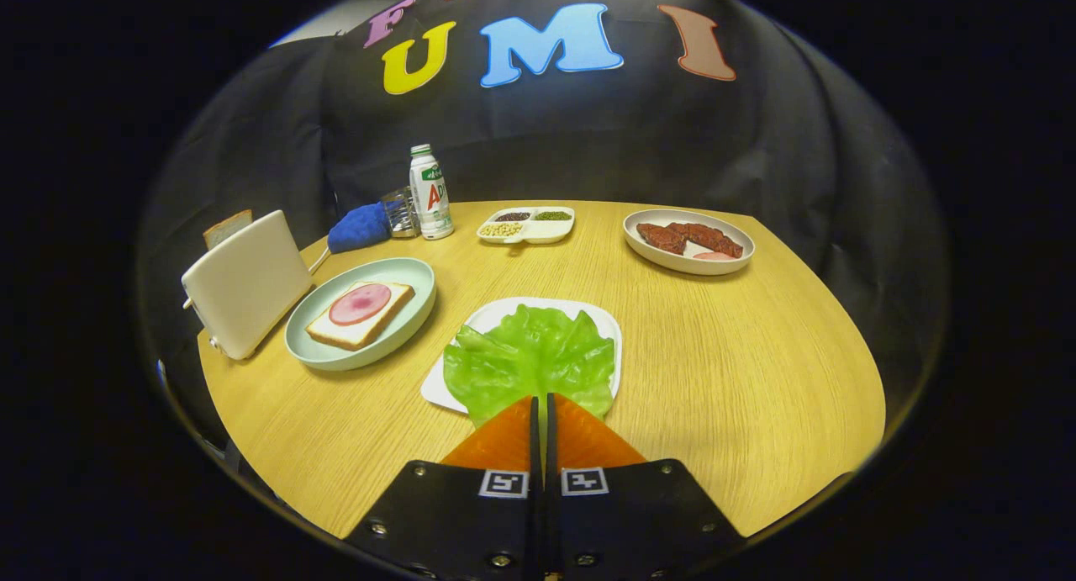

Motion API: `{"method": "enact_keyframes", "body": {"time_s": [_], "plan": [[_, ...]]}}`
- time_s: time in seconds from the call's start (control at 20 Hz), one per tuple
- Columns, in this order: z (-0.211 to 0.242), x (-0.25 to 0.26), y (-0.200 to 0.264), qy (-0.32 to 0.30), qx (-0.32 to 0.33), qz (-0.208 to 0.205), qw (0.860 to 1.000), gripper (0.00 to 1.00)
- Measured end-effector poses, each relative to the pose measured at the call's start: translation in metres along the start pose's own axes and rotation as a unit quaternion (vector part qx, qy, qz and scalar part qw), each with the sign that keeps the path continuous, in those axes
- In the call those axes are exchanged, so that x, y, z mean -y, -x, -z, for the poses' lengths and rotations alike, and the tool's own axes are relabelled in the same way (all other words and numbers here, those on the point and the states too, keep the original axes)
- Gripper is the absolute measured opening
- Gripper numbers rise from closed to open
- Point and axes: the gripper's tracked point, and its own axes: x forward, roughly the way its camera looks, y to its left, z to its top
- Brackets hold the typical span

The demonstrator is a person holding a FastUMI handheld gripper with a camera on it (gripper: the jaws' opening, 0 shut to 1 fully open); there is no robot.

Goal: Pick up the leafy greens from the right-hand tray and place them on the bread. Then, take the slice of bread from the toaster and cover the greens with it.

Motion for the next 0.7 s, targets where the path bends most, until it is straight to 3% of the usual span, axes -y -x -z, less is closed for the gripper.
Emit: {"method": "enact_keyframes", "body": {"time_s": [0.7], "plan": [[-0.076, -0.019, 0.029, 0.006, 0.062, -0.033, 0.997, 0.00]]}}
